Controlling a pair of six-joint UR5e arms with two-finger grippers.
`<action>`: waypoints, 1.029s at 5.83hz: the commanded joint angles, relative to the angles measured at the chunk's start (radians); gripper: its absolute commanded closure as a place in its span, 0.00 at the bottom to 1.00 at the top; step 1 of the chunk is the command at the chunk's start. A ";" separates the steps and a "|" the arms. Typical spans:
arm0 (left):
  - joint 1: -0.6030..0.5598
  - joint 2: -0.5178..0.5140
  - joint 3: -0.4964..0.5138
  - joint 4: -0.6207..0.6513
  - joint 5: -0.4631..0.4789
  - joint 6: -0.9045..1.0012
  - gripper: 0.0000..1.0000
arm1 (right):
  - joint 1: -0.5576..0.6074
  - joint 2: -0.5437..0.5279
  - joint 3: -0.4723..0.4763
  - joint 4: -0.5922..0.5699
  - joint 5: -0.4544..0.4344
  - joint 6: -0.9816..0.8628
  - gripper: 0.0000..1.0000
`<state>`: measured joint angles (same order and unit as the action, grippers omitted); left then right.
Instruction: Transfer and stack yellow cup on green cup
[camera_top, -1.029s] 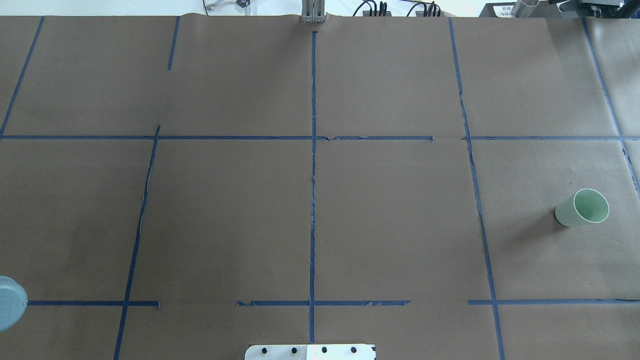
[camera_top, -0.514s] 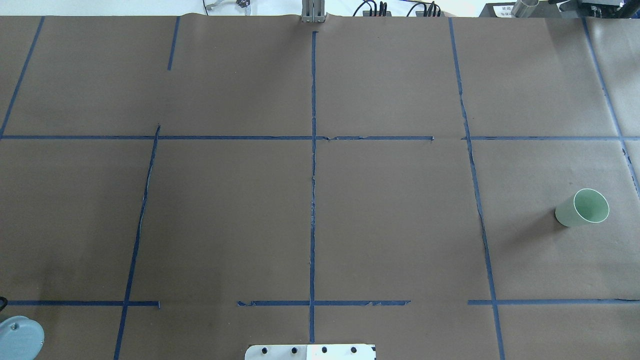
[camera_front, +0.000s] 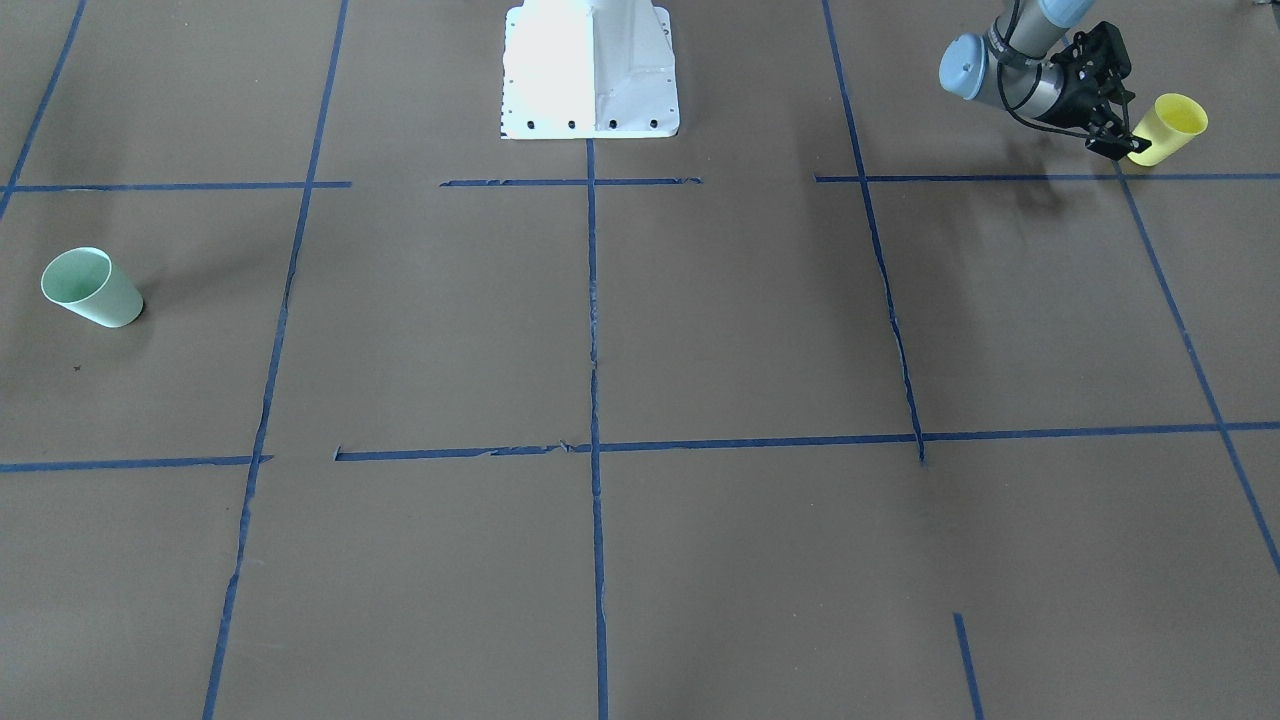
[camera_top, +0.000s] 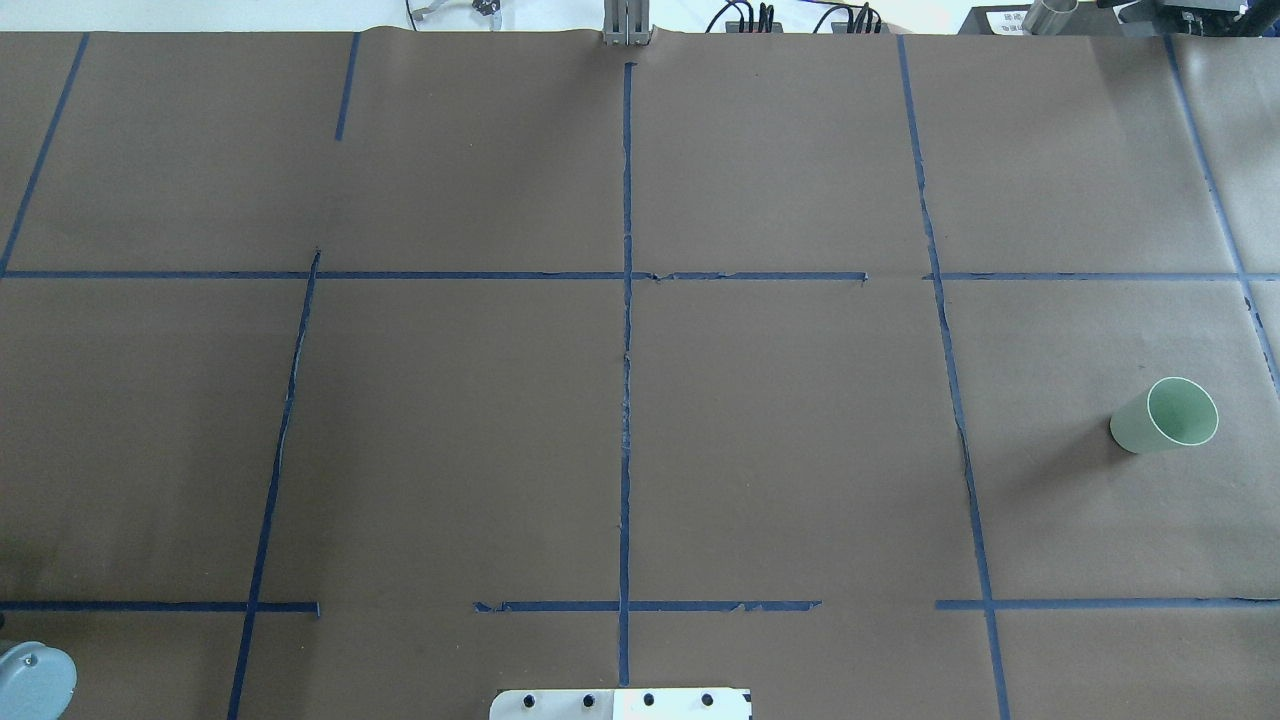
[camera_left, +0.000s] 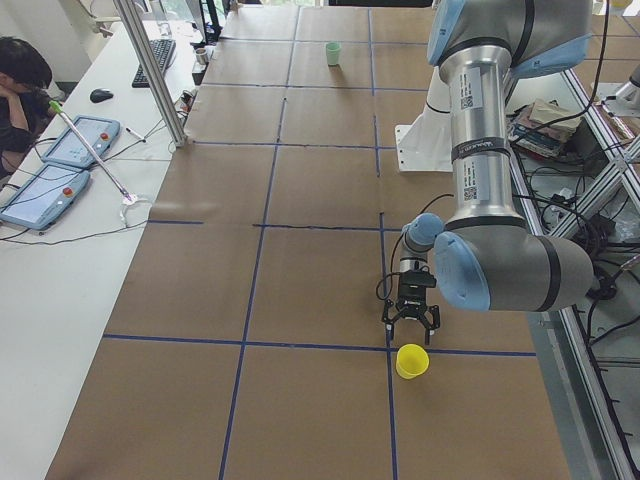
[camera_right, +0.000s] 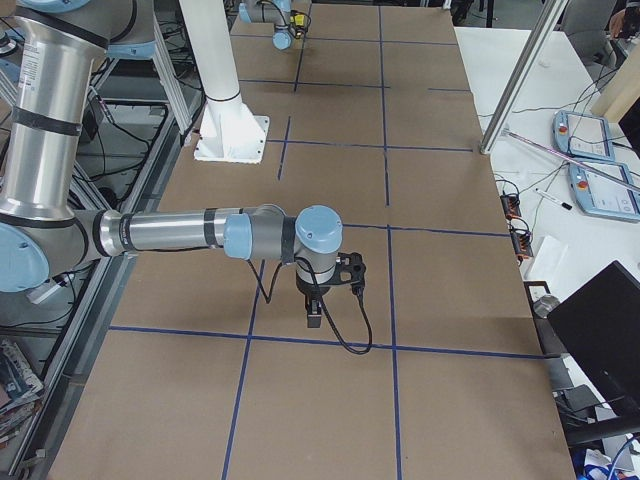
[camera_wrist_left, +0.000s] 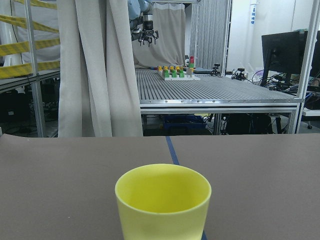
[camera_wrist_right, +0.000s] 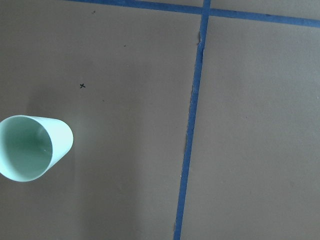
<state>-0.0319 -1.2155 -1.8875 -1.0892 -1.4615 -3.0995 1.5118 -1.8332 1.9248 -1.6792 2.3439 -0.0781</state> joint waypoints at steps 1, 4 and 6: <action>0.007 0.004 0.054 -0.043 0.003 0.002 0.00 | -0.001 0.000 0.000 0.001 0.000 0.000 0.00; 0.007 0.007 0.114 -0.066 0.007 0.007 0.00 | -0.001 0.002 -0.001 0.000 0.000 0.000 0.00; 0.007 0.005 0.137 -0.066 0.007 0.009 0.00 | -0.001 0.000 0.000 0.000 0.000 0.001 0.00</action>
<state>-0.0246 -1.2093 -1.7654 -1.1546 -1.4544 -3.0922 1.5111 -1.8326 1.9240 -1.6797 2.3439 -0.0770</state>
